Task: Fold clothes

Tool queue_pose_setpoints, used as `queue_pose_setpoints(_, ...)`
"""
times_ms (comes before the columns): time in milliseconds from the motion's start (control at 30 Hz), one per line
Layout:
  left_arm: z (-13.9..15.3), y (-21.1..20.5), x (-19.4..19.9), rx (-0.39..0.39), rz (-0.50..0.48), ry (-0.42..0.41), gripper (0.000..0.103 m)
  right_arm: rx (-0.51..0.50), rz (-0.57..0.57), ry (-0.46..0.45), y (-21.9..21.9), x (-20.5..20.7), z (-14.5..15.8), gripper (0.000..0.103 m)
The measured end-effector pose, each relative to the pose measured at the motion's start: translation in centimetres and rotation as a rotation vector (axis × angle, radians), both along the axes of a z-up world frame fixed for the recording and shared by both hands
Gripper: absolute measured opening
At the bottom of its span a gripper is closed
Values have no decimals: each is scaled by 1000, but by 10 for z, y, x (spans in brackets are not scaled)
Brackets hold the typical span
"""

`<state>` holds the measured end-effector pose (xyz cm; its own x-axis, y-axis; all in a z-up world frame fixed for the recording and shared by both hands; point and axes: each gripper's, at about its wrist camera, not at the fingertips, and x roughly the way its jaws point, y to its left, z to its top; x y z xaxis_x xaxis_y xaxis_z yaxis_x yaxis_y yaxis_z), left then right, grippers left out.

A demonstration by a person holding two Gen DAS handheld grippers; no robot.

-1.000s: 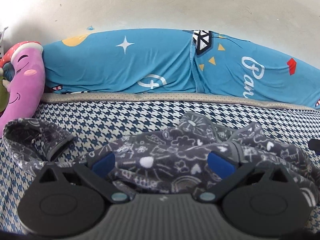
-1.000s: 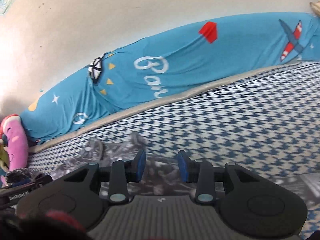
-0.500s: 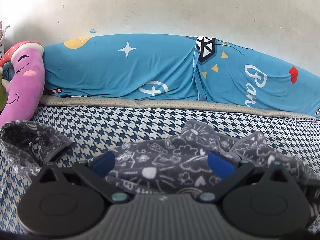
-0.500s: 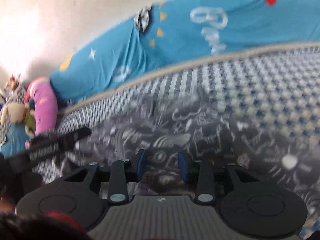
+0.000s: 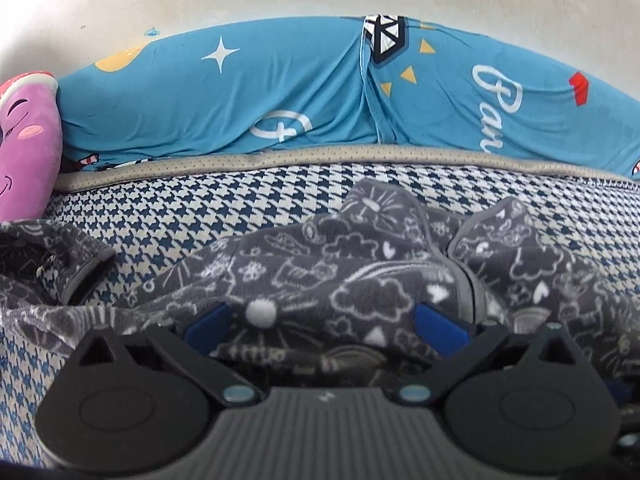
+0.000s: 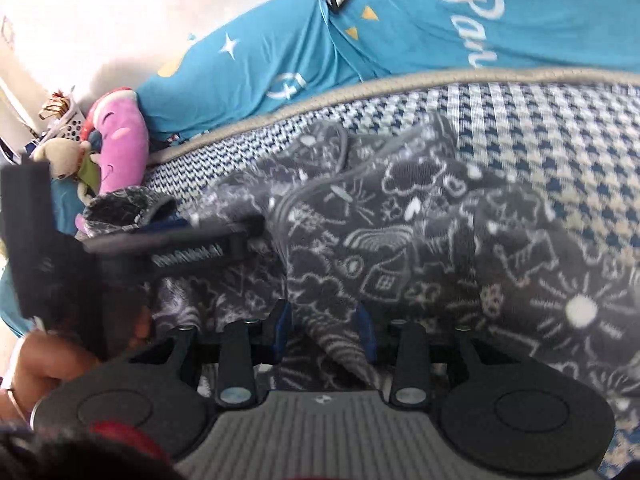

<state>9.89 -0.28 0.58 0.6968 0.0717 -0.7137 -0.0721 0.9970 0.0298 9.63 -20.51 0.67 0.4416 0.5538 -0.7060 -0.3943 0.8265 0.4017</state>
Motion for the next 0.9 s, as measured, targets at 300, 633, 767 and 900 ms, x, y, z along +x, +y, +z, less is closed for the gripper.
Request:
queue_pose_setpoints(300,-11,-3,-1,45,-13,20,103,41,-86,-89,-17,7,25,40)
queue_pose_setpoints(633,-16,-3,1,42,-7,36,103,30,-184,-100,-41,39,17,42)
queue_pose_setpoints(767,-17,-3,2,46,-7,40,103,38,-194,-87,-47,52,13,43)
queue_pose_setpoints(900,-17,-1,3,31,-6,48,103,41,-192,-88,-51,65,10,43)
